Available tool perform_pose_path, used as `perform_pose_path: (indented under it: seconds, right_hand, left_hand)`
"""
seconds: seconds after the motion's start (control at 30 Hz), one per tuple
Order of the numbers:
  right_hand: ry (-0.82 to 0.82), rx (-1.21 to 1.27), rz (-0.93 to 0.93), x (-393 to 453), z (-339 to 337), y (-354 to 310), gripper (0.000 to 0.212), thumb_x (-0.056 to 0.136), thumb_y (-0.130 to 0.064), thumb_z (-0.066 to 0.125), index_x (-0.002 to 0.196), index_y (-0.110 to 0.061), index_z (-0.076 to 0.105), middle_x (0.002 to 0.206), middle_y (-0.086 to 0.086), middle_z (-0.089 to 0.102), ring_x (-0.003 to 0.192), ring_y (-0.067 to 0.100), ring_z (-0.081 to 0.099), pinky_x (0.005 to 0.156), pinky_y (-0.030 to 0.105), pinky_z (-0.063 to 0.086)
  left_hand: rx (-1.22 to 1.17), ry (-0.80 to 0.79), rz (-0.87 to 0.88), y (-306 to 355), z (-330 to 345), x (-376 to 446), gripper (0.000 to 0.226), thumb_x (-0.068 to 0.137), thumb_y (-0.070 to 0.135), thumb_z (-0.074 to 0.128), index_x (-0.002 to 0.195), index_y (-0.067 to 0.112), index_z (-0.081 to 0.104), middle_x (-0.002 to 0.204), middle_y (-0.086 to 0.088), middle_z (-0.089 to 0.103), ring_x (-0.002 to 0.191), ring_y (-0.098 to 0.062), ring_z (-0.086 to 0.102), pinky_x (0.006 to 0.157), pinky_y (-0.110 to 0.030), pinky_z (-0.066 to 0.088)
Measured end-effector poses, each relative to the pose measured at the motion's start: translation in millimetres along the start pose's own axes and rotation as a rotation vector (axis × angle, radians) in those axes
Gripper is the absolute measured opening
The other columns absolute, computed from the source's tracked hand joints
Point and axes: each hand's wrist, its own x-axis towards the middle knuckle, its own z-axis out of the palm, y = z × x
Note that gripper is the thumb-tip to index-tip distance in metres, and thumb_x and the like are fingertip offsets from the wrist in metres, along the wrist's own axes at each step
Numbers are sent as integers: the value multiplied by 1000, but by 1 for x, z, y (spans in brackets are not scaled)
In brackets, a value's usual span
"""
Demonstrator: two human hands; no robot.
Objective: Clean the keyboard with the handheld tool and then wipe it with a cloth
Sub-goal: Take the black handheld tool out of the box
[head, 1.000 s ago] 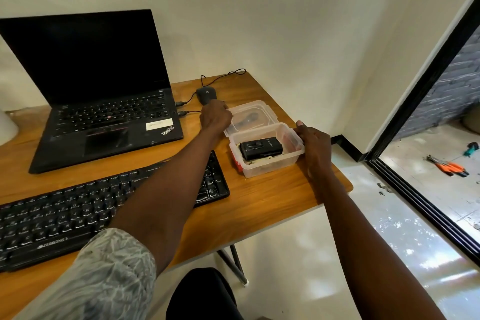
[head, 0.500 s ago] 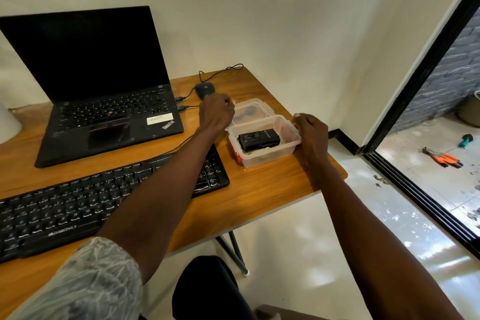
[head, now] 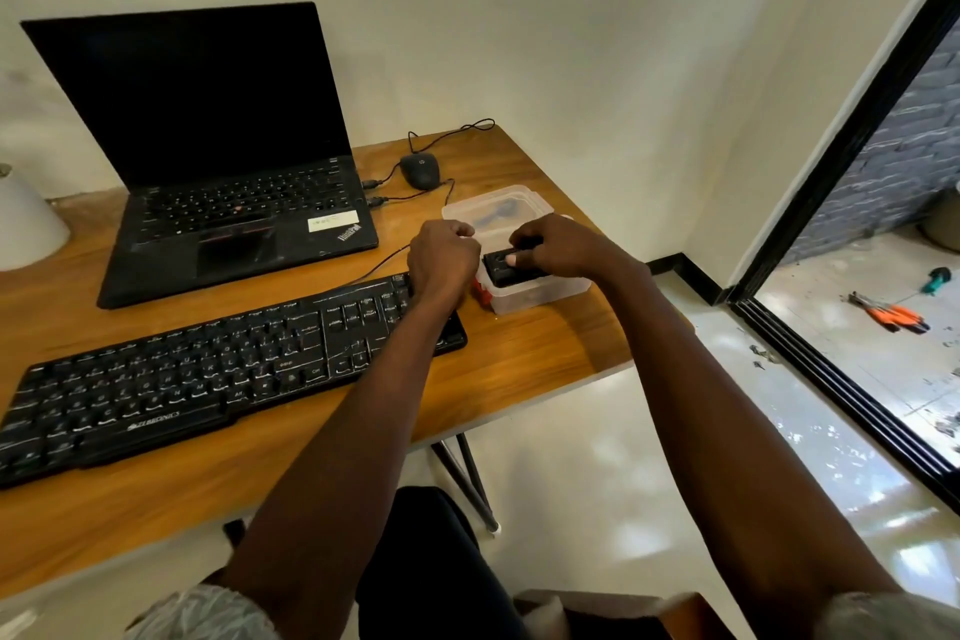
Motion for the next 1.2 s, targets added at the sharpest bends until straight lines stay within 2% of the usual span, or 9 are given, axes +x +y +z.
perform_pose_path:
  seconds: [0.1, 0.23, 0.33, 0.5, 0.67, 0.8, 0.93, 1.07, 1.2]
  right_hand:
    - [-83, 0, -8, 1, 0, 1, 43, 90, -23, 67, 130, -10, 59, 125, 9, 63, 102, 15, 55, 83, 24, 41]
    - [-66, 22, -21, 2, 1, -2, 35, 84, -19, 73, 118, -10, 66, 107, 5, 65, 101, 19, 59, 70, 18, 41]
    - [-49, 31, -35, 3, 0, -4, 32, 77, -15, 79, 107, -11, 67, 103, 6, 66, 97, 21, 60, 70, 20, 44]
    - [91, 152, -4, -8, -15, -7, 38, 70, -18, 85, 102, -10, 67, 101, 8, 67, 95, 25, 64, 83, 36, 56]
    - [248, 561, -52, -27, -23, -34, 39, 79, -27, 78, 108, -11, 60, 104, 12, 69, 92, 26, 70, 81, 40, 58]
    - [123, 908, -38, -38, -1, -77, 37, 90, -24, 67, 118, -7, 49, 106, 21, 70, 93, 34, 71, 85, 49, 57]
    - [-41, 1248, -120, -49, 48, -117, 19, 95, -11, 55, 113, -4, 56, 94, 16, 67, 82, 27, 67, 76, 38, 56]
    - [-153, 1318, -123, -51, 103, -139, 30, 93, -3, 55, 123, -1, 56, 102, 15, 68, 89, 25, 66, 77, 38, 57]
    - [-153, 1305, -75, -54, 145, -155, 31, 94, -8, 56, 125, -6, 56, 103, 19, 70, 87, 28, 68, 72, 39, 56]
  left_hand:
    - [-40, 1, -31, -1, 2, -1, 30, 76, 9, 63, 102, 19, 75, 98, -3, 74, 73, -25, 70, 67, -39, 60]
    - [-54, 25, -50, 2, 2, -5, 31, 78, 8, 62, 104, 19, 75, 96, -3, 74, 62, -21, 69, 64, -40, 60]
    - [-68, 25, -59, 3, 1, -8, 31, 80, 8, 62, 106, 18, 74, 96, -2, 74, 56, -19, 68, 62, -39, 60]
    - [-116, 82, -8, 5, -4, -11, 19, 86, 22, 63, 100, 14, 72, 97, -3, 70, 81, -21, 67, 65, -35, 55]
    - [-193, 184, 54, 2, -29, -14, 22, 90, 29, 61, 107, 16, 66, 111, -4, 62, 97, -16, 58, 71, -26, 44]
    - [-252, 243, 131, -16, -58, -20, 21, 91, 34, 58, 101, 18, 67, 105, -2, 63, 98, -16, 59, 84, -40, 52]
    - [-262, 293, 168, -39, -99, -33, 18, 92, 28, 58, 100, 16, 67, 103, -3, 64, 93, -14, 60, 80, -35, 53]
    - [-179, 292, 187, -74, -135, -51, 11, 95, 26, 55, 99, 21, 64, 103, -6, 62, 86, -15, 62, 76, -36, 56]
    - [-175, 317, 164, -105, -160, -75, 5, 96, 26, 54, 96, 26, 59, 101, -4, 61, 82, -13, 63, 70, -36, 57]
